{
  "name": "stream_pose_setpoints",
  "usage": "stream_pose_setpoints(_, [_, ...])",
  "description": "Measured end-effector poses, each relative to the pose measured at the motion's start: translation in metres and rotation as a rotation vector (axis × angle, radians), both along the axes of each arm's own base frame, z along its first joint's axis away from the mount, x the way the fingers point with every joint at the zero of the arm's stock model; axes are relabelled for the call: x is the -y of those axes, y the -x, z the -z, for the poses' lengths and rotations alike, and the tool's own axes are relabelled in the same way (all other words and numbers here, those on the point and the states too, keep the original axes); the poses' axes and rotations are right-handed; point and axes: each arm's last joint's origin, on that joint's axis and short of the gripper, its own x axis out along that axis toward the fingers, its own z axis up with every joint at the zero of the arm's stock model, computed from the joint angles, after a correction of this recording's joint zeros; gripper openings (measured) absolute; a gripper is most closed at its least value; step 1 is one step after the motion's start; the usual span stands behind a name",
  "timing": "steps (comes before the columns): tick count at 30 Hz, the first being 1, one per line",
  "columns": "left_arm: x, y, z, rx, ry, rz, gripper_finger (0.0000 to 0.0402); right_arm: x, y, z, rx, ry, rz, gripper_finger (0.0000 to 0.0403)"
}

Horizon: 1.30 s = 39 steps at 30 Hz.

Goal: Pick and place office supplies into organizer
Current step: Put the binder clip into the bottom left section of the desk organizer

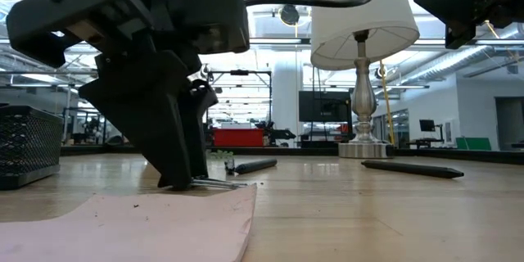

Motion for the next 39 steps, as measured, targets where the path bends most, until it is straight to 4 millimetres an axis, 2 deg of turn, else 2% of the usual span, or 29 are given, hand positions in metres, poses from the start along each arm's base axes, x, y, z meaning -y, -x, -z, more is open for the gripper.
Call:
stream_pose_setpoints(5, [-0.001, 0.005, -0.005, -0.031, -0.003, 0.005, 0.0143, 0.000, 0.000, 0.000, 0.000, 0.000, 0.000, 0.0176])
stream_pose_setpoints(9, [-0.001, 0.012, -0.015, -0.047, 0.003, 0.004, 0.0142, 0.000, 0.000, 0.000, 0.001, -0.001, 0.000, 0.0172])
stream_pose_setpoints(15, [0.001, 0.022, -0.043, -0.026, 0.048, 0.014, 0.0179, 0.000, 0.000, 0.000, 0.001, -0.001, 0.000, 0.0175])
stream_pose_setpoints(18, [0.003, 0.029, -0.061, 0.011, 0.070, 0.031, 0.0178, 0.000, 0.000, 0.000, 0.001, -0.001, 0.001, 0.0176])
stream_pose_setpoints(27, [0.000, 0.066, -0.102, 0.029, 0.075, 0.070, 0.0078, 0.000, 0.000, 0.000, 0.001, -0.001, 0.000, 0.0174])
stream_pose_setpoints(34, [-0.010, 0.076, -0.113, 0.112, 0.009, -0.121, 0.0022, 0.000, 0.000, 0.000, 0.001, -0.001, 0.000, 0.0173])
stream_pose_setpoints(39, [0.003, 0.084, -0.114, 0.123, -0.025, 0.061, 0.0004, 0.000, 0.000, 0.000, 0.001, -0.001, 0.000, 0.0173])
